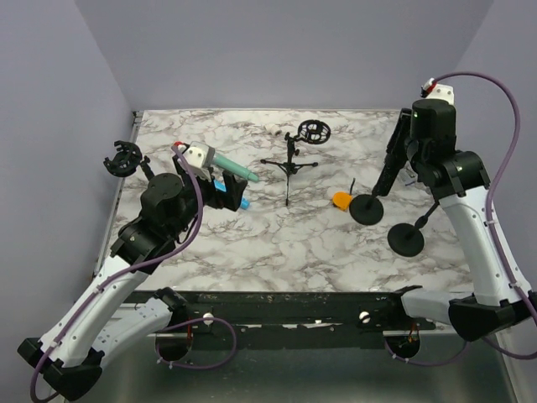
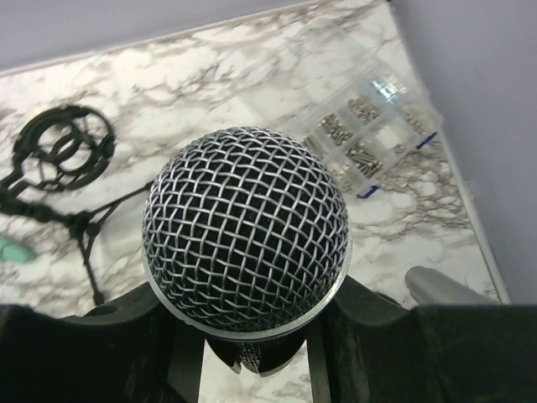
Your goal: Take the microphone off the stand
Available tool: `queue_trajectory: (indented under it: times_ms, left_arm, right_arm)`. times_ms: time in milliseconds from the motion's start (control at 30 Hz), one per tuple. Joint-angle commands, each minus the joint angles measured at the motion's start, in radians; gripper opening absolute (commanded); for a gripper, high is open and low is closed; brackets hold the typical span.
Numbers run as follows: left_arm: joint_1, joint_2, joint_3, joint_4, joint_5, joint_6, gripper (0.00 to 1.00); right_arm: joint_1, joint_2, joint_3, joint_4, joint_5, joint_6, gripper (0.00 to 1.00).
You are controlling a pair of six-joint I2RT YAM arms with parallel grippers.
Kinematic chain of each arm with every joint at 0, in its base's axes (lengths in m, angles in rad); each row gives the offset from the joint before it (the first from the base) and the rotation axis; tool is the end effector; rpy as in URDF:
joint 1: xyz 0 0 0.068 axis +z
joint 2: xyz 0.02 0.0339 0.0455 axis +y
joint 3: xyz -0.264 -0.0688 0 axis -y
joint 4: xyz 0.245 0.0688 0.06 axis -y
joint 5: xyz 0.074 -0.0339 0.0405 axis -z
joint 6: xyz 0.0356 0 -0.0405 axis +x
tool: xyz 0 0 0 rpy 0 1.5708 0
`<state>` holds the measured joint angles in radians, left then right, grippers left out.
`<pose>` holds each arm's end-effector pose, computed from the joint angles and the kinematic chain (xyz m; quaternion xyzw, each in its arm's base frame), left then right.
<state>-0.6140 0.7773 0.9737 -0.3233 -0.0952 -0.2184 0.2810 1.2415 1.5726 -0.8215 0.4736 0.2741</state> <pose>0.1400 -0.0946 0.3915 0.1165 0.7412 -0.2342 0.6182 0.2351 0.0510 0.4499 0.1178 0.8341 -0.0565 0.5359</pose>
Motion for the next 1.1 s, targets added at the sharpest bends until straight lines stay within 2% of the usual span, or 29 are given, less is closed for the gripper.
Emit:
queue_trajectory:
  times_ms: [0, 133, 200, 500, 633, 733, 800, 900, 1067]
  left_arm:
    - [0.011, 0.014, 0.014, 0.002, 0.030, -0.013, 0.98]
    - [0.012, 0.024, 0.014, 0.000, 0.031, -0.015, 0.98]
    - [0.011, 0.028, 0.013, 0.001, 0.029, -0.015, 0.98]
    - [0.013, 0.044, 0.013, -0.002, 0.020, -0.015, 0.98]
    - [0.013, 0.041, 0.011, -0.003, 0.016, -0.015, 0.98]
    - [0.014, 0.031, 0.009, 0.002, 0.014, -0.013, 0.98]
    - [0.014, 0.026, 0.006, 0.006, 0.018, -0.013, 0.98]
    - [0.015, 0.027, 0.006, 0.009, 0.035, -0.013, 0.98]
    - [0.014, 0.017, -0.004, 0.029, 0.092, -0.010, 0.99]
  right_arm:
    - [0.066, -0.044, 0.053, -0.088, -0.166, 0.067, 0.08]
    - [0.163, -0.049, 0.056, -0.083, -0.217, 0.129, 0.09]
    - [0.236, -0.046, 0.042, -0.066, -0.196, 0.169, 0.09]
    - [0.572, 0.055, 0.062, -0.006, 0.064, 0.306, 0.09]
    - [0.687, 0.136, 0.107, -0.009, 0.183, 0.327, 0.14]
    - [0.714, 0.161, 0.112, -0.007, 0.219, 0.324, 0.20]
    - [0.715, 0.165, 0.103, 0.004, 0.211, 0.312, 0.25]
    - [0.715, 0.145, 0.068, 0.050, 0.154, 0.285, 0.46]
    - [0.716, 0.086, 0.008, 0.138, 0.058, 0.233, 0.75]
